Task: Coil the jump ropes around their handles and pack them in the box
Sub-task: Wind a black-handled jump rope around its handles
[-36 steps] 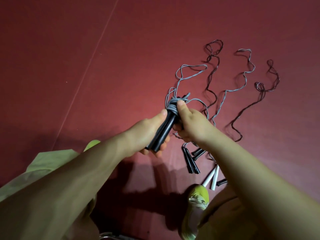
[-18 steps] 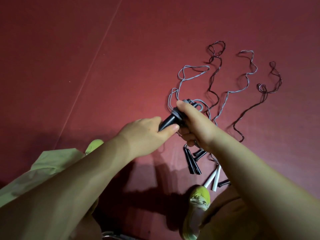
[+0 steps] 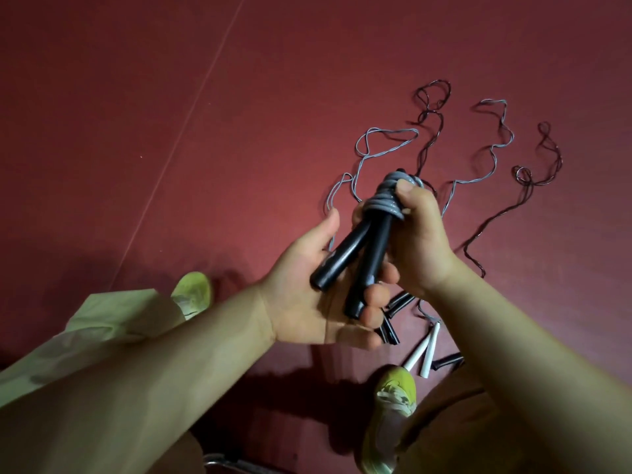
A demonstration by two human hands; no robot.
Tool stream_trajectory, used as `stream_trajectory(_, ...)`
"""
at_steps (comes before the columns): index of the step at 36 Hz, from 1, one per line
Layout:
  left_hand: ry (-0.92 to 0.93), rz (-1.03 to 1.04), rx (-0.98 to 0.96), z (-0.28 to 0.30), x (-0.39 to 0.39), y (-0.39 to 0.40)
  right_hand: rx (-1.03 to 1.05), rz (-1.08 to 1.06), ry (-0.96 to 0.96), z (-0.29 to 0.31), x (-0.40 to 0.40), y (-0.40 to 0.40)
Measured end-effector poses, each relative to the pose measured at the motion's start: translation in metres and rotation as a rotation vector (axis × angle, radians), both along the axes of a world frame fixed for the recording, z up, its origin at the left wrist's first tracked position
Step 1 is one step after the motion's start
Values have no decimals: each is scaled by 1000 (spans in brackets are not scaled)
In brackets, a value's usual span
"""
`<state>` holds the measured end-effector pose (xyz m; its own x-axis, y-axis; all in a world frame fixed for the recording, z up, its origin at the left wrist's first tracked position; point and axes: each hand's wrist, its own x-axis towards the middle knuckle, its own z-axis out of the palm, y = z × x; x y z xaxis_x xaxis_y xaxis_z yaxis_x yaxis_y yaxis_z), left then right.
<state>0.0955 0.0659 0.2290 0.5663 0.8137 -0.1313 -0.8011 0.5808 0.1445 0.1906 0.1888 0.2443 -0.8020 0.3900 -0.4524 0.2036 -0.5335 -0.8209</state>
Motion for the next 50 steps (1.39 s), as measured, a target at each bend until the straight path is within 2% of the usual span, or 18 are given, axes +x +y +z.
stream_trajectory(4, 138, 63, -191, 7, -5, 3, 141, 128, -158, -2, -3, 2)
stream_trajectory(8, 217, 113, -332, 12, -3, 6, 316, 144, -366, -10, -4, 5)
stream_trajectory(12, 348, 120, -371, 12, -6, 8, 382, 94, -424, -12, -3, 5)
stream_trajectory(18, 622, 75, -390, 8, -11, 11, 527, 160, -551, -7, 0, 5)
stream_trajectory(21, 755, 49, -387, 5, -11, 11, 520, 146, -581, -10, 2, 4)
stream_trajectory(28, 981, 82, -350, 4, -1, 11, 339, 116, -536, -16, 2, 6)
stream_trajectory(35, 1424, 104, -246, 2, -3, 11, 288, 119, -598, -12, 0, 5)
stream_trajectory(38, 1605, 114, -170, -3, -8, 11, 358, 121, -627, -10, 0, 5)
stream_trajectory(41, 1915, -11, -170, -10, -14, 11, 443, 141, -629, -10, 1, 6)
stream_trajectory(43, 2037, -74, -169, -12, -15, 9, 440, 132, -605, -9, 1, 5)
stream_trajectory(45, 2089, -75, -135, -10, -15, 9, 422, 102, -570, -8, 1, 4)
stream_trajectory(47, 2062, -37, -100, -9, -18, 9, 415, 55, -527, -6, 0, 4)
stream_trajectory(49, 1915, 34, -82, -4, -19, 9, 400, 2, -461, -6, -1, 4)
stream_trajectory(50, 1778, 85, -92, 0, -19, 10, 393, -25, -429, -6, -2, 4)
